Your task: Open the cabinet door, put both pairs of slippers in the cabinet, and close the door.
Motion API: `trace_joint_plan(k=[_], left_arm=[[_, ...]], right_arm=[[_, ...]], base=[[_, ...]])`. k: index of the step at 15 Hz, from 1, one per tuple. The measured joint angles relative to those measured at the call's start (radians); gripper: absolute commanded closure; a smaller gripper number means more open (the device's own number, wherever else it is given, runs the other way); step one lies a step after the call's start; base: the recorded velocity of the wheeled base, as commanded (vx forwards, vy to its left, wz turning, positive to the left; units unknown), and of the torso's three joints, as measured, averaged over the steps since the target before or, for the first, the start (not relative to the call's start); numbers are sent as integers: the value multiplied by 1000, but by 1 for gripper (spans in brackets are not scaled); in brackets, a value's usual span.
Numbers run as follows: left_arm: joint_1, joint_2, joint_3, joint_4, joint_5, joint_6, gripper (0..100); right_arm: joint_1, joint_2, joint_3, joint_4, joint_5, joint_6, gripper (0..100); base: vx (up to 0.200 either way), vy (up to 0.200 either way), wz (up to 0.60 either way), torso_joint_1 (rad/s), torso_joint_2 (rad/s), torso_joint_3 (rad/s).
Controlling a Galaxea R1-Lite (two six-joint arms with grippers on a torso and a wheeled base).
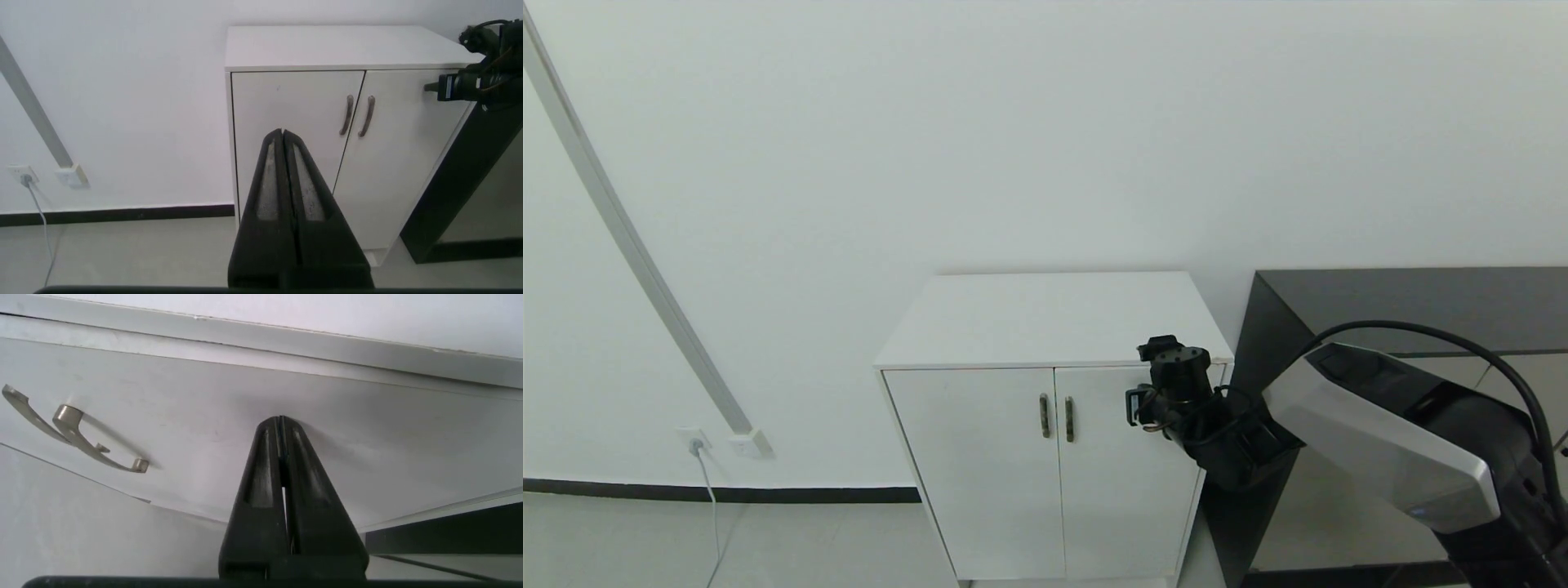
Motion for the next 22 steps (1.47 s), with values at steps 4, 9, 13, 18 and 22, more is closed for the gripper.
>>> trace_joint_plan(k=[4,9,13,18,22], left_arm=[[-1,0,0,0,0,0,100],[-1,0,0,0,0,0,100],[-1,0,1,0,0,0,100],[0,0,0,0,0,0,100],[-1,0,0,0,0,0,100]], right_arm=[[0,3,-5,0,0,-1,100],[0,4,-8,0,0,-1,100],[-2,7,-8,-3,1,-1,100],[-4,8,-6,-15,1,-1,100],[-4,9,-6,-16,1,-1,100]], base=[[0,0,0,0,0,0],[0,0,0,0,0,0],[0,0,0,0,0,0],[0,0,0,0,0,0],[0,0,0,0,0,0]])
